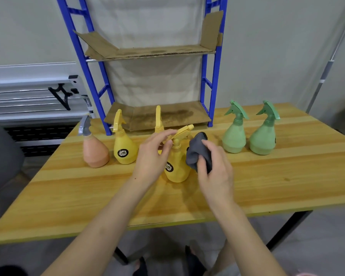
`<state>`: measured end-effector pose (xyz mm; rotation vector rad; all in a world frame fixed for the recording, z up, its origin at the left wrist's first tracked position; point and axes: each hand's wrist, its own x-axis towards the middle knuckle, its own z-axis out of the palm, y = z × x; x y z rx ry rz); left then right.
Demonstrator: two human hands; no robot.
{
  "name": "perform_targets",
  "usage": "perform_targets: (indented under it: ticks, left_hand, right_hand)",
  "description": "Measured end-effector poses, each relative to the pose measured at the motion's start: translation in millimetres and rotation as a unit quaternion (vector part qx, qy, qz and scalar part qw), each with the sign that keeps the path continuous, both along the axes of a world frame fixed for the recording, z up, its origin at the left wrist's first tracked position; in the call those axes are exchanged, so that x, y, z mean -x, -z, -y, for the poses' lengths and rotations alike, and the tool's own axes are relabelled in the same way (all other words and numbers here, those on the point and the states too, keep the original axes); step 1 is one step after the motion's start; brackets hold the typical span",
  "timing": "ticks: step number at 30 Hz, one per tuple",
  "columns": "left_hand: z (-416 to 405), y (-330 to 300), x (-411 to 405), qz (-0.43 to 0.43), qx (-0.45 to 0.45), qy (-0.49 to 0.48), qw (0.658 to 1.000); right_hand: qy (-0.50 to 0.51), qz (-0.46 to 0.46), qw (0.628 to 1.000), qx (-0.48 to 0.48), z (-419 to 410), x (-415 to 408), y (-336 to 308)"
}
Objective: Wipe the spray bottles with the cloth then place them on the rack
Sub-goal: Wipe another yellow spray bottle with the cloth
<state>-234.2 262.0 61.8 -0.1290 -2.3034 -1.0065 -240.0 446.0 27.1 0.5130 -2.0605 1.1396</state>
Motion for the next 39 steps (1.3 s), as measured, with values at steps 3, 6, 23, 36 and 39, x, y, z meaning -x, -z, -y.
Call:
perform_targets:
  ticks: [3,6,23,36,39]
  left_hand:
    - [8.0,2.1,-10.3,-0.002,-0.003,0.002,1.000]
    - [10.9,-1.0,-13.4,0.001,-0.021,0.008,1.000]
    - [12.4,-0.3,-13.5,0.050,-0.041,0.008,0.998]
    - [14.7,2.1,-9.3,0.038,-0.049,0.012,0.998]
    - [14.6,2.5,-9.8,0.050,-0.068,0.016,0.996]
  right_hand:
    - [-0.016,0.004,1.000,-0.015,12.4,-2.9,4.1]
    - [-0.014,-0.002,1.000,-0.014,20.0,-2.1,1.6]
    - [-0.065,0.073,0.992,-0.078,26.6,11.9,14.7]
    - [-0.081,0.011,0.996,-0.042,43.4,3.7,-1.8]
    - [-0.075,0.042,0.995,-0.050,40.8,-0.1,2.2]
